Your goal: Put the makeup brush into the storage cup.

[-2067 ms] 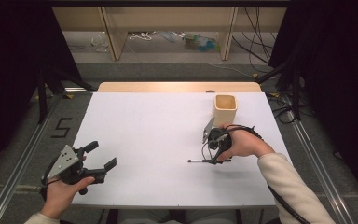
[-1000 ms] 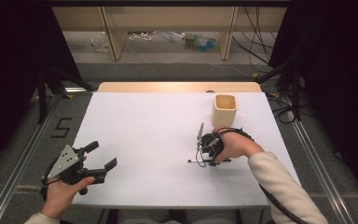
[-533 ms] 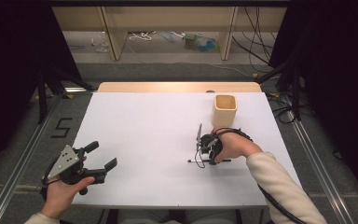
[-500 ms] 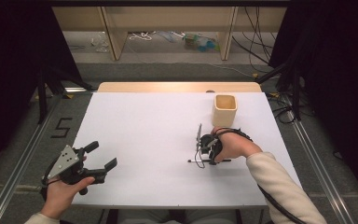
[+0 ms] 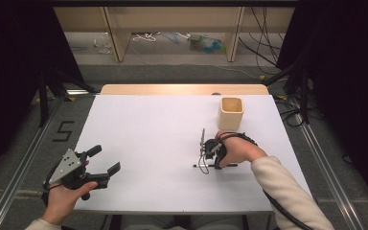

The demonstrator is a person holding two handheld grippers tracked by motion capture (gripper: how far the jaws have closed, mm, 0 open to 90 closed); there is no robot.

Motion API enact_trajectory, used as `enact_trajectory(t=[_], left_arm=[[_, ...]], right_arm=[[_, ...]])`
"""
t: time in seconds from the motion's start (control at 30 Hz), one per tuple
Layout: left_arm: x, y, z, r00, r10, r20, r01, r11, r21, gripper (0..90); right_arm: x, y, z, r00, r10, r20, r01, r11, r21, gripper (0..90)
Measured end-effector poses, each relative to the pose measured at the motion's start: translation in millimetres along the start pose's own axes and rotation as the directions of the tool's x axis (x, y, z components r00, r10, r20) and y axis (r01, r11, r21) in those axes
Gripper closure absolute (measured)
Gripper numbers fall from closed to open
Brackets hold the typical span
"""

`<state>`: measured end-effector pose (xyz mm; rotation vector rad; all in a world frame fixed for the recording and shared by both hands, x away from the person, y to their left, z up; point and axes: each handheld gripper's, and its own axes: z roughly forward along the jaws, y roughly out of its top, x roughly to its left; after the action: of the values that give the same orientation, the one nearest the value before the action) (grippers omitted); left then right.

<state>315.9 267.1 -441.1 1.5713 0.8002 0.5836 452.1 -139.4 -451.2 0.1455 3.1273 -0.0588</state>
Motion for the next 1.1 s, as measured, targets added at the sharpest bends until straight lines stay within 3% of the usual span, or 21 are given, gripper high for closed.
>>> enact_trajectory(t=[0.03,0.07,0.17,0.2,0.57,0.7,0.83,1.03,1.07,1.1], left_arm=[[0.0,0.0,0.0,1.0000,0.000,0.000,0.000,1.0000,0.000,5.5],[-0.1,0.0,0.0,1.0000,0.001,0.000,-0.001,1.0000,0.001,5.5],[-0.1,0.0,-0.1,1.0000,0.001,0.000,-0.001,1.0000,0.001,5.5],[0.0,0.0,0.0,1.0000,0.001,0.000,-0.001,1.0000,0.001,5.5],[0.0,-0.1,0.0,1.0000,0.002,-0.001,-0.002,1.0000,0.002,5.5],[0.1,-0.1,0.0,1.0000,0.001,-0.002,-0.001,1.0000,0.002,5.7],[0.0,-0.1,-0.1,1.0000,0.003,-0.003,-0.003,1.0000,0.003,5.7],[0.1,-0.1,0.1,1.0000,0.003,-0.004,-0.003,1.0000,0.003,5.8],[0.0,-0.2,0.1,1.0000,0.003,-0.004,-0.003,1.0000,0.003,5.8],[0.0,-0.1,0.1,1.0000,0.003,-0.004,-0.003,1.0000,0.003,5.8]], right_arm=[[0.0,0.0,0.0,1.0000,0.000,0.000,0.000,1.0000,0.000,80.4],[-2.7,-0.1,1.3,0.9995,-0.031,0.004,0.031,0.9995,-0.006,81.9],[1.2,1.9,0.3,0.9997,0.023,-0.003,-0.023,0.9997,0.004,83.6],[-0.6,1.4,0.1,1.0000,-0.003,0.000,0.003,0.9999,0.013,83.8],[0.0,1.4,-0.2,1.0000,-0.004,0.002,0.004,0.9999,0.010,84.4],[-0.7,0.1,-1.6,0.9999,-0.003,0.013,0.004,0.9995,-0.032,84.4],[-0.3,-2.0,-7.2,0.9998,0.011,0.014,-0.011,0.9995,-0.031,84.5],[-3.2,-5.6,-12.3,0.9992,-0.022,0.033,0.025,0.9958,-0.088,84.5],[-0.9,-7.9,-15.8,0.9992,0.028,0.027,-0.026,0.9963,-0.082,84.5],[-1.9,-8.7,-16.7,0.9994,0.017,0.031,-0.014,0.9947,-0.102,84.5]])
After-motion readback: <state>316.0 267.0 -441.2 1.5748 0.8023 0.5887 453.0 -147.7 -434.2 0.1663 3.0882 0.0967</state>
